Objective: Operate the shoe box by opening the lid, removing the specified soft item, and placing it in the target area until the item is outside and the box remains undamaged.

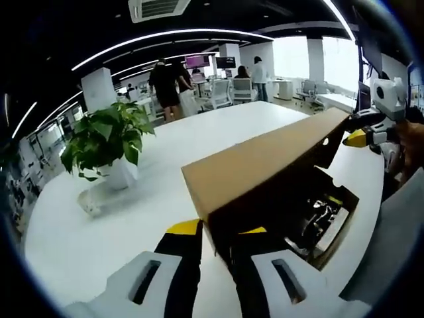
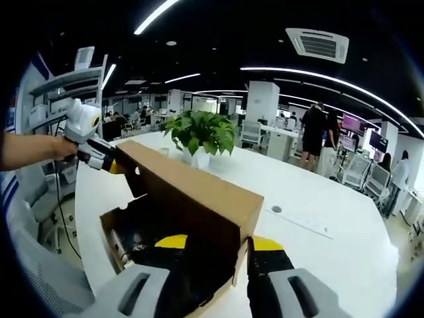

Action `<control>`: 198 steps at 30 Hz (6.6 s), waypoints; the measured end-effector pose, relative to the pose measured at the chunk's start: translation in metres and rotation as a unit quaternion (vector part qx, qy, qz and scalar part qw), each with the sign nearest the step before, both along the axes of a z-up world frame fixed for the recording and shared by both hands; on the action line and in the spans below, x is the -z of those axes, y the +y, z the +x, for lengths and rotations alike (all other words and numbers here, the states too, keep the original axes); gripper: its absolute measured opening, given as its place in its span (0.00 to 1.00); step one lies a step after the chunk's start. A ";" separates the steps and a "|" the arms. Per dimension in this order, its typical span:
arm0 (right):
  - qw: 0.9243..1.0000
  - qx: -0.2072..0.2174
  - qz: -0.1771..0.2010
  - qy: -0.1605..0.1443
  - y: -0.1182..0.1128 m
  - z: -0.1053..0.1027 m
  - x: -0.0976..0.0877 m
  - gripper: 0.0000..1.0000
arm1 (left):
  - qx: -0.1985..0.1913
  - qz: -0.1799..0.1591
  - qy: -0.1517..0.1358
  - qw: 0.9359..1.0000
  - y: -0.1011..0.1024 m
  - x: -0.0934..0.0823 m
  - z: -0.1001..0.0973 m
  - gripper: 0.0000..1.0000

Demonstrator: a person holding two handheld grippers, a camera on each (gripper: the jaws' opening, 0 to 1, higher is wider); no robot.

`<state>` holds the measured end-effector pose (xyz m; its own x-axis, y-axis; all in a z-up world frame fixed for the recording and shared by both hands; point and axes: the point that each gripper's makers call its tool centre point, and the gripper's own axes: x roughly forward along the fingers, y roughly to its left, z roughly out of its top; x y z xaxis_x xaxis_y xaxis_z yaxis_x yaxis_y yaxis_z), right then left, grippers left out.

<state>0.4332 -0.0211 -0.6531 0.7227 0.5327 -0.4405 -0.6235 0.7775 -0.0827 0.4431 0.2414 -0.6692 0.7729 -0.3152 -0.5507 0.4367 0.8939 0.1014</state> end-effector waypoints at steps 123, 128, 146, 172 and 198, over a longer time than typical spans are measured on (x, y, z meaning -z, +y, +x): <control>0.989 0.074 0.014 0.128 -0.025 0.056 0.086 0.00 | -0.017 0.010 0.049 0.999 0.009 0.054 0.040 0.02; 0.988 0.075 0.015 0.135 -0.025 0.059 0.088 0.00 | -0.019 0.008 0.053 0.998 0.008 0.055 0.044 0.02; 0.982 0.089 0.031 0.162 -0.026 0.066 0.095 0.00 | -0.028 0.007 0.080 0.996 0.007 0.062 0.056 0.02; 0.982 0.088 0.022 0.164 -0.025 0.074 0.105 0.00 | -0.029 0.020 0.105 0.994 0.008 0.079 0.070 0.03; 0.985 0.072 0.037 0.152 -0.023 0.068 0.098 0.06 | -0.032 0.041 0.099 0.994 0.008 0.076 0.061 0.06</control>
